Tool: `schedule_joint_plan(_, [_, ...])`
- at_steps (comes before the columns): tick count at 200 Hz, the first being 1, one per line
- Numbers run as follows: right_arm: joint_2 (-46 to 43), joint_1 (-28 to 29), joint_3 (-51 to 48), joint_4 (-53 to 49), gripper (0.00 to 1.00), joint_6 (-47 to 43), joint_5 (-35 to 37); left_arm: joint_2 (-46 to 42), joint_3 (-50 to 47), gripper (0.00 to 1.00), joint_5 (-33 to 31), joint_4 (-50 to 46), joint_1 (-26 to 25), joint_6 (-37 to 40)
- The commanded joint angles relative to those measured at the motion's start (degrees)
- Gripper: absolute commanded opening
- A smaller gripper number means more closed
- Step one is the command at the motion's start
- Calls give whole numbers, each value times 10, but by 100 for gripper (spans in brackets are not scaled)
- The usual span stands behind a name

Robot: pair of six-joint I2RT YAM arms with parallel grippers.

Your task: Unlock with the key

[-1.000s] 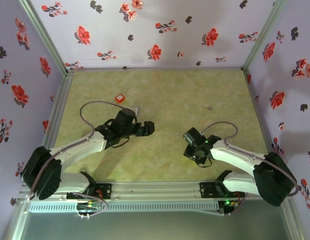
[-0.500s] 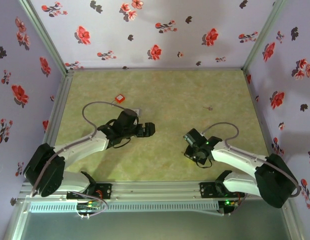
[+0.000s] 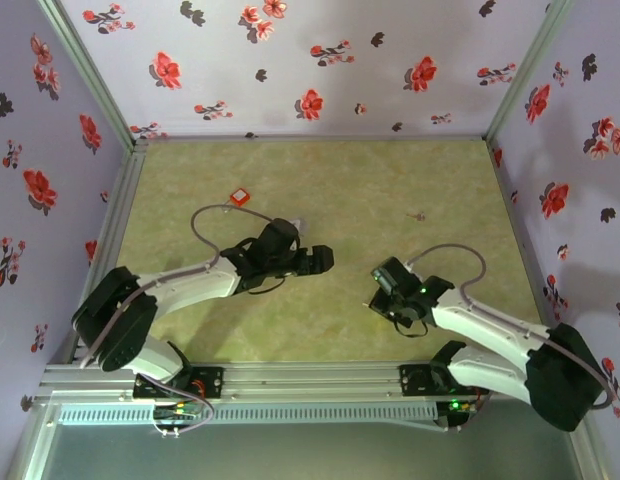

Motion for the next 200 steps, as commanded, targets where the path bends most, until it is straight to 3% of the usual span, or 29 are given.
schedule_joint_plan(1, [-30,5,36,16,0,-11,33,27,-1,89,63,125,-7,-128])
schedule_joint_plan(54, [-44,4,94,54,0,-34,52,83,-49,84,87,351,-17,-353])
schedule_joint_plan(120, [-53,4,104,143,0,-49,55,95,-49,84,86,374,-36,-491])
schedule_joint_plan(200, [-62,9,72,276,0,-49,4,135,-50,86,103,448,-39,-578])
